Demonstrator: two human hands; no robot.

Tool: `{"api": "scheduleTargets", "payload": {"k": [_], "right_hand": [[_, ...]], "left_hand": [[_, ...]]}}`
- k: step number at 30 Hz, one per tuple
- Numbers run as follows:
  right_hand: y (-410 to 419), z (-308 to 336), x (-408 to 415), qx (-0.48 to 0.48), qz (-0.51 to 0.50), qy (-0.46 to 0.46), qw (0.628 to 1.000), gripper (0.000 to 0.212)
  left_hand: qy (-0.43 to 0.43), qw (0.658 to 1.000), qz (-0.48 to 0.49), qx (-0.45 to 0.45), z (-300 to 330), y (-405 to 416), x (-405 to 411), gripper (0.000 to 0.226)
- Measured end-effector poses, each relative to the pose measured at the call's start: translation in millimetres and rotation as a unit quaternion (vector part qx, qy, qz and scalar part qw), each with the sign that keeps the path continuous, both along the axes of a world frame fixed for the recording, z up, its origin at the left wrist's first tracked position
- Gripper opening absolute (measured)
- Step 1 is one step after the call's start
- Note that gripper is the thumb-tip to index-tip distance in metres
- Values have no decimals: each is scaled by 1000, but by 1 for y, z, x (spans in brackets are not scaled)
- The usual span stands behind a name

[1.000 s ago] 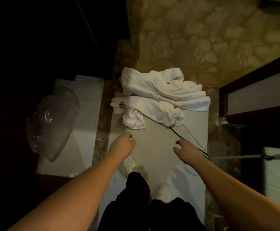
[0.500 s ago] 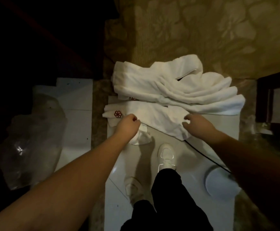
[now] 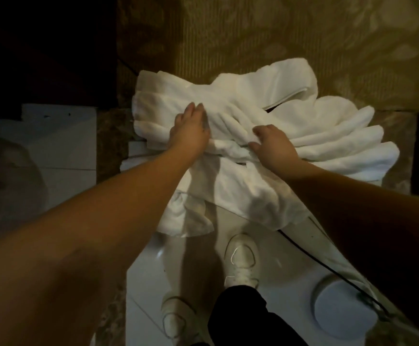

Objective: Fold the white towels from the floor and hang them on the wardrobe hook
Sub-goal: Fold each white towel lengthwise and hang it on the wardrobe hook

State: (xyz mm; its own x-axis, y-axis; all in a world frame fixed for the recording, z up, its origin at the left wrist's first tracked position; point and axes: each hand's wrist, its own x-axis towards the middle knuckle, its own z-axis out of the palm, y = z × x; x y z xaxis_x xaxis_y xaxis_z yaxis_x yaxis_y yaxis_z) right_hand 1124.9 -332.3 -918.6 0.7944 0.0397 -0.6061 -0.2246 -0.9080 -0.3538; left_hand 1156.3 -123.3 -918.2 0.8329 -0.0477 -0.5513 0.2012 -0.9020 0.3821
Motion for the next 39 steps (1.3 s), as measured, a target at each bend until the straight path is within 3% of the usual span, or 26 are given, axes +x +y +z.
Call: {"api": "scheduleTargets", "payload": {"k": [2,6,10,16,19,23,27,31,34,39], "right_hand": [[0,-9,-1,-7,-24,5,1000,40],[-3,-17,-17,-37,-7,23,999,18],[-1,-13,-46,-71,50,79,993,21],[-21,37,-89,7,26,156,987,15],[-27,83,-101,23,6,143,989,13],[-25,154,-100,57,-68,40,995,13],[-24,229,-87,101,-135,-40,985,12],[-22,303,-79,109,-132,-103,980,10],[-15,360,-85,118,-146,-106,976,9],[3,451,-132,164,-199,-30,966,31]], "left_hand": [[50,998,17,-28,-12,-3,6,60],[63,998,0,27,-22,-1,-2,32],[106,992,-21,61,-13,0,-22,26],[94,995,-19,5,40,11,-75,19],[66,996,10,-51,81,14,-103,14],[37,991,96,-86,148,21,-117,3],[58,977,126,-164,228,31,-115,5],[96,948,157,-259,319,36,-114,6],[111,930,165,-310,387,34,-113,15],[131,871,265,-393,495,28,-115,14]]}}
